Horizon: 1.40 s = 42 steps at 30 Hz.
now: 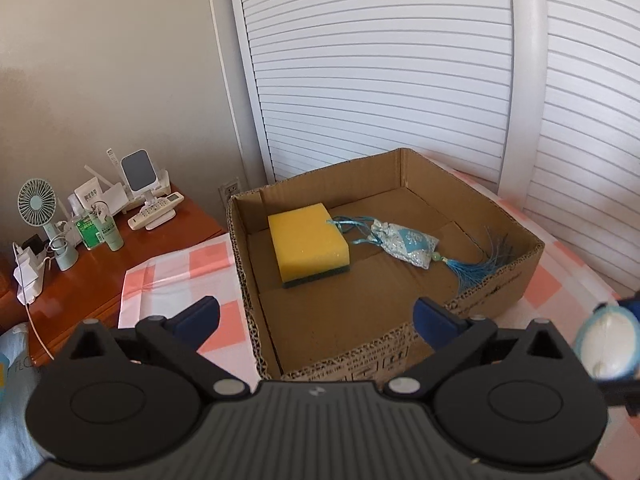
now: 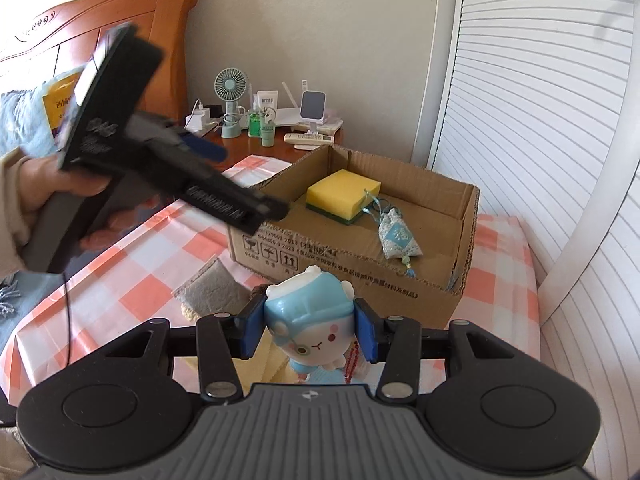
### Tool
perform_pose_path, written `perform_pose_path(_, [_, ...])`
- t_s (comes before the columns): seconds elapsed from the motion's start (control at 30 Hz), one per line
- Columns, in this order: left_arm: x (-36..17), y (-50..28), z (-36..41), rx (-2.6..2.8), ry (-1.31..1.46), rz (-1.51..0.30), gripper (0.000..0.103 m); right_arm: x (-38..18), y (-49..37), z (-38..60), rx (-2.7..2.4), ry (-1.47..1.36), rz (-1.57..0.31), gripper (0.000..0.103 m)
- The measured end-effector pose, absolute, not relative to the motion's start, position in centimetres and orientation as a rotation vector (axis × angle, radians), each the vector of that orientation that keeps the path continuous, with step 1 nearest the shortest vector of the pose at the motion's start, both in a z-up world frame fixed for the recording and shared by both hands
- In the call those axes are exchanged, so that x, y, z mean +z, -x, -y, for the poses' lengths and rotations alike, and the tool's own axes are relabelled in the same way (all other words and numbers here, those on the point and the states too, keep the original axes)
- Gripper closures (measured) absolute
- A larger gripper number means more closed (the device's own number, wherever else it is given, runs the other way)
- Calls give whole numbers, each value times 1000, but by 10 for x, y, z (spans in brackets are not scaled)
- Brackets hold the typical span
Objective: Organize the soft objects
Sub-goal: 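Drop the cork into the box while the right tool carries the keychain into the box, then move the right tool to the blue face mask while the left tool approaches the yellow cloth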
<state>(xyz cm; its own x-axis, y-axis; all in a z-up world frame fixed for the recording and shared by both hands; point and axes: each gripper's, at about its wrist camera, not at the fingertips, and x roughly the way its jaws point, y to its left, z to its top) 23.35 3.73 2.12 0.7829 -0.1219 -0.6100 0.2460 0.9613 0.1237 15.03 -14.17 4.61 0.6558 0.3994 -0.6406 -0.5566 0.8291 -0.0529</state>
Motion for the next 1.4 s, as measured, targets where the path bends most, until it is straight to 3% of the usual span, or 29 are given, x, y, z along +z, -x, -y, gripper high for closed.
perform_pose_path(0.7, [24, -146, -55, -111, -111, -704, 1, 63, -282, 87, 514, 311, -651, 50])
perform_pose_path(0.73, [23, -146, -55, -104, -113, -705, 1, 61, -288, 84, 516, 310, -657, 45])
perform_pose_path(0.83, [24, -147, -56, -101, -97, -708, 1, 55, -301, 82, 507, 271, -670, 11])
perform_pose_path(0.87, [24, -147, -56, -100, -95, -710, 1, 54, -302, 84, 517, 253, -672, 8])
perform_pose_path(1.4, [23, -134, -58, -96, -67, -719, 1, 35, -239, 138, 546, 211, -776, 0])
